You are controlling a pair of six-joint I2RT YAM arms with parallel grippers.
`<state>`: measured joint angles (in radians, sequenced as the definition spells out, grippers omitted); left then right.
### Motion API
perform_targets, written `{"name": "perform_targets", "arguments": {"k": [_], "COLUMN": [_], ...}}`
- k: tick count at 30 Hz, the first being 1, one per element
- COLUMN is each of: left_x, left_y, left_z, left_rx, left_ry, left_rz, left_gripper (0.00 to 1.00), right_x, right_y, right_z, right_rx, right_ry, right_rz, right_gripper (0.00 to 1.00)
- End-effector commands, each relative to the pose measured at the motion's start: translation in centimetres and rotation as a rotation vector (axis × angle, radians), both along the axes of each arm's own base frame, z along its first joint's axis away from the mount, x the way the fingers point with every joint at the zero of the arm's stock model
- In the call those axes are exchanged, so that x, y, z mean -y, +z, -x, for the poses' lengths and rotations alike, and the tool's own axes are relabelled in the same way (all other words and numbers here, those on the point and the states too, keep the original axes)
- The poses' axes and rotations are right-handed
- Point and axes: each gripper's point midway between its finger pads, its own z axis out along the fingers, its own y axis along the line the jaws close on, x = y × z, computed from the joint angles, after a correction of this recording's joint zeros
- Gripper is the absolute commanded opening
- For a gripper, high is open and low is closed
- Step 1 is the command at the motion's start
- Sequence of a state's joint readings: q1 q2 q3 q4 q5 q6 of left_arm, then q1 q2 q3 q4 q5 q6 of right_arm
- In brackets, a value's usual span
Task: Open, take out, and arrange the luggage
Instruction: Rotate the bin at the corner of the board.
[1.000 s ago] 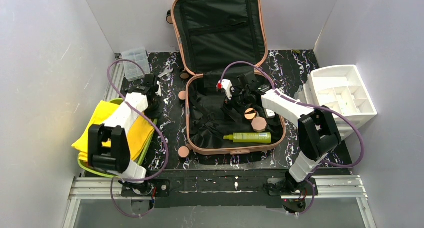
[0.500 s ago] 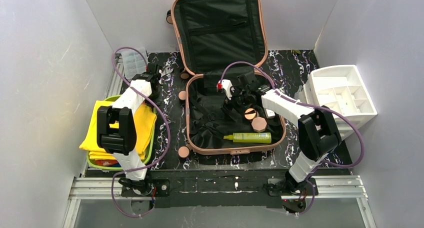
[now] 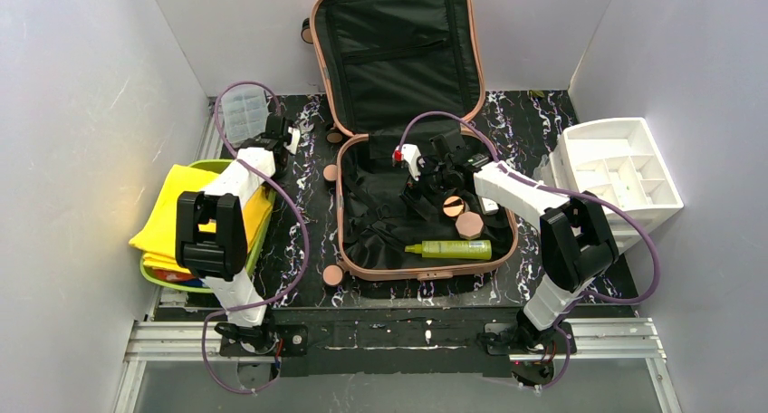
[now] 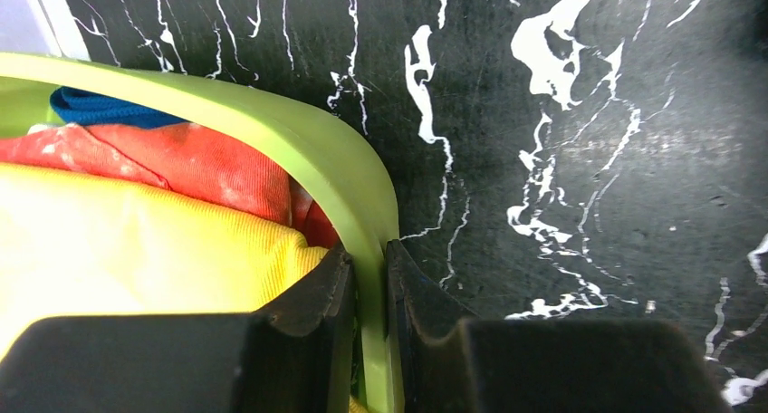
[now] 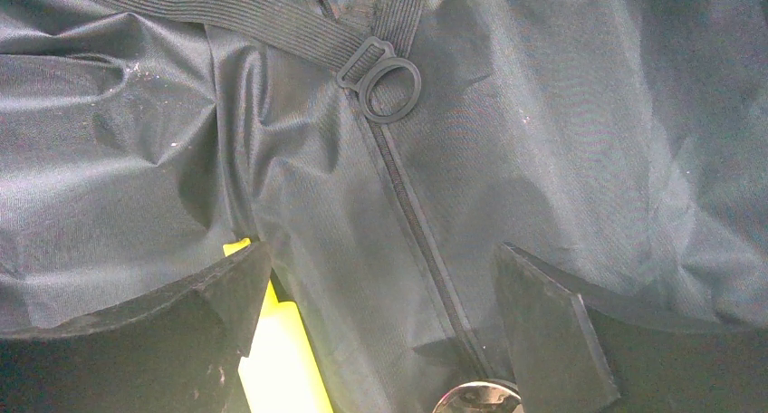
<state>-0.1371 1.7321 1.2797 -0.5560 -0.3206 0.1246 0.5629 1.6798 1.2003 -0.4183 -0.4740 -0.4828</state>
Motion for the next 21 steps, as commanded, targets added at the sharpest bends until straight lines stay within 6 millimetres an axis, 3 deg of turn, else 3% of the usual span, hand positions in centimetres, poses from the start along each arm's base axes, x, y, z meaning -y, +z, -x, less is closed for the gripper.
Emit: {"name": "perform_targets", "arguments": {"k": [1,18,19,21], "left_x": [-2.4,-3.3,-3.0,-2.2], "left_y": [2.4,3.0,3.3,4.5], "left_z": [-2.1,-4.4,-4.3,-3.9], "left_rx": [0.073,0.063,0.068,0.086], "left_ry": [-0.105,0.054,0.052,0.053], "left_rz": [-0.155,-0.148,-0.128,-0.072], "left_gripper": [0.00,0.00,0.06,0.29], "right_x": [-0.2,0.0,0.0,0.1], "right_y": [2.0,2.4,2.6,3.2], "right_z": [-0.2,-0.2,-0.2,-0.4], "right_rx": [0.049,0.063,0.068,0.090], "right_ry": [0.014,0.013,0.013,0.013], "right_rz": [-0.039,-0.040,-0.040,-0.038], "right_gripper": [1.00,1.00,1.00,1.00]}}
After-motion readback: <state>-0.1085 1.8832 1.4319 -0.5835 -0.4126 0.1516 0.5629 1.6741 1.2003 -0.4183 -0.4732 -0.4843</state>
